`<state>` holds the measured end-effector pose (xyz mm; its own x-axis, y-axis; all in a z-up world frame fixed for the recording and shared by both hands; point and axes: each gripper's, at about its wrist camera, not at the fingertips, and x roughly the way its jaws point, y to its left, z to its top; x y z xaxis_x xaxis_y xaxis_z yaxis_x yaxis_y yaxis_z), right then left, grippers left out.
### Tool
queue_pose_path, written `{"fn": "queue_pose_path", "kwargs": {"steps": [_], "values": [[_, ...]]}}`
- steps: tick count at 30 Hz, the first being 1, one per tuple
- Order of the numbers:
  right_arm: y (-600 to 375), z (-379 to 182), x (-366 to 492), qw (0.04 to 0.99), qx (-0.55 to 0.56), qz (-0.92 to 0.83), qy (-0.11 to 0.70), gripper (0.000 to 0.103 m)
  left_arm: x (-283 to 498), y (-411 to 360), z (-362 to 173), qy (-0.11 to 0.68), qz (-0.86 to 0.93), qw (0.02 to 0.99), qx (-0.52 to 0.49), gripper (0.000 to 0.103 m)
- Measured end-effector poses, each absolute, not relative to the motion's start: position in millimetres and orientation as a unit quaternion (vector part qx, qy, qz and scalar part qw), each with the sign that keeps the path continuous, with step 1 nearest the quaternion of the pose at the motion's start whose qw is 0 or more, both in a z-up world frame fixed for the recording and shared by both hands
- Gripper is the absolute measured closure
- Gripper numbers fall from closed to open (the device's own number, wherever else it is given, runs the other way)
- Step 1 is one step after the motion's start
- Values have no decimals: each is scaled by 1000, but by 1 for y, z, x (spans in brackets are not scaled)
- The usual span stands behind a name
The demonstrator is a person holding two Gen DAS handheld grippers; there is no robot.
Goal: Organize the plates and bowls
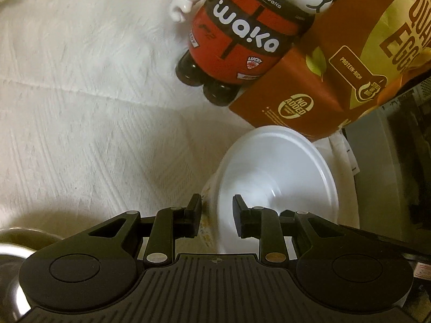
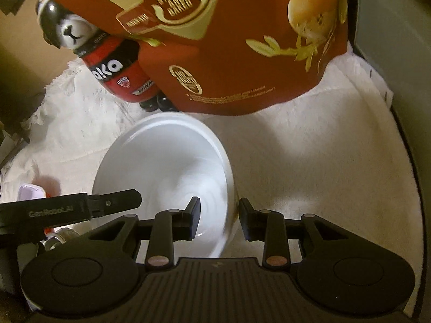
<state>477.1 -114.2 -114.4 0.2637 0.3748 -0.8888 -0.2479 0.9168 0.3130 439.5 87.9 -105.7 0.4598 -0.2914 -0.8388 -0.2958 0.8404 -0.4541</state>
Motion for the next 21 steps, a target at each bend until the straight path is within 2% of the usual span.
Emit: {"fn": "queue_pose_path", "kwargs": {"steps": [5,12,21], "values": [[-110,-123,478,785,58,203,582,71,440,83,-104,528,13,810,-254,75],[-111,-126,478,775,62,217,590,69,434,86,-105,532,6,804,-264,74],[-112,-121,482,797,50,214,563,68,429,80,-104,540,-10,798,-268,74]]}}
